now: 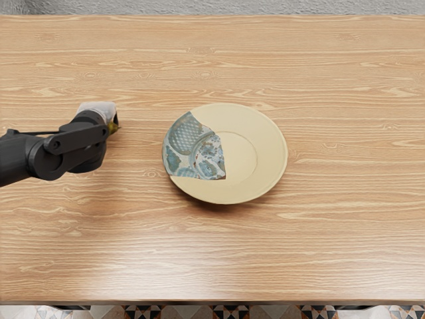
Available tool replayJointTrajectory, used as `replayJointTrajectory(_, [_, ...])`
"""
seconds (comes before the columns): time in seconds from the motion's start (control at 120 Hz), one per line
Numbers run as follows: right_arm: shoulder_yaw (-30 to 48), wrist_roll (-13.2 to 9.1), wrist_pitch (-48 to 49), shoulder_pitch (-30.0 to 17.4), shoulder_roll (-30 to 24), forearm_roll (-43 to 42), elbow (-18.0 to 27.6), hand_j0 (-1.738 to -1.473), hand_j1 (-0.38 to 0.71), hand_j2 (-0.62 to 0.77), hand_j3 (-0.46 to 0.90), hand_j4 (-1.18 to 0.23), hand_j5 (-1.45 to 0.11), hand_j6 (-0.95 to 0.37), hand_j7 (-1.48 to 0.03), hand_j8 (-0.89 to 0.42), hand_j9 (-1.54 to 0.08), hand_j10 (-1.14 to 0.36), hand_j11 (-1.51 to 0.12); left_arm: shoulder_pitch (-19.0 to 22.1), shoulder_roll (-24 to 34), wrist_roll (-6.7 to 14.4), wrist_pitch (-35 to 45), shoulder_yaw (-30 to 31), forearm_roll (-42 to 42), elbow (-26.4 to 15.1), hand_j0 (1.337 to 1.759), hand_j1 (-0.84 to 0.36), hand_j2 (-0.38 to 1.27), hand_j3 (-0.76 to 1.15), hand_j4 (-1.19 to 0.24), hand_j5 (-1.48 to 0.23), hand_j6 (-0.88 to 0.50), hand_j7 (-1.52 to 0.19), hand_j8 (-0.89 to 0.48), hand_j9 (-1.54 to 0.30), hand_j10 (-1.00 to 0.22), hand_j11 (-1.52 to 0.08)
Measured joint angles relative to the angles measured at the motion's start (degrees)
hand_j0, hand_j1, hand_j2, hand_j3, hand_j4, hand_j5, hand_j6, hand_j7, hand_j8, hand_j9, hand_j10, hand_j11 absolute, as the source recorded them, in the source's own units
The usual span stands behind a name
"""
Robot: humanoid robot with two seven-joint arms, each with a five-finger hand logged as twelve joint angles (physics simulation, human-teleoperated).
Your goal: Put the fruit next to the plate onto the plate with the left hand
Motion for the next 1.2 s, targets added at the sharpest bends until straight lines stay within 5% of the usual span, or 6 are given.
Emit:
replayJointTrajectory(0.258, [0.0,0.0,0.0,0.0,0.0,0.0,0.0,-1.658,-0.35,0.00,0.00,0.00,0.00,0.00,0.00,0.00,0.00,0.00,0.00,0.0,-0.1,0.2,-0.5,0.1,-0.2,-0.1,1.637,-0.31,-0.04,0.56,-0.33,-0.91,-0.27,-0.90,-0.22,-0.89,-0.35,-0.89])
replayJointTrajectory(0.45, [0.0,0.0,0.0,0.0,0.0,0.0,0.0,-1.658,-0.35,0.00,0.00,0.00,0.00,0.00,0.00,0.00,0.00,0.00,0.00,-0.9,0.1,0.1,-0.8,0.0,-0.7,-0.7,1.633,-0.29,0.00,0.24,-0.53,-1.04,-0.35,-1.02,-0.25,-1.03,-0.35,-1.04])
replayJointTrajectory(0.592, [0.0,0.0,0.0,0.0,0.0,0.0,0.0,-1.658,-0.35,0.00,0.00,0.00,0.00,0.00,0.00,0.00,0.00,0.00,0.00,-2.7,0.1,0.1,-1.2,-0.1,-0.8,-1.0,1.638,-0.29,0.23,0.12,-0.66,-1.08,-0.43,-1.06,-0.32,-1.06,-0.36,-1.07])
replayJointTrajectory(1.2, [0.0,0.0,0.0,0.0,0.0,0.0,0.0,-1.658,-0.35,0.00,0.00,0.00,0.00,0.00,0.00,0.00,0.00,0.00,0.00,-11.5,-1.0,0.0,-2.2,-2.6,-1.7,-9.4,1.642,-0.41,0.45,0.01,-0.76,-1.17,-0.37,-1.12,-0.25,-1.11,-0.30,-1.11])
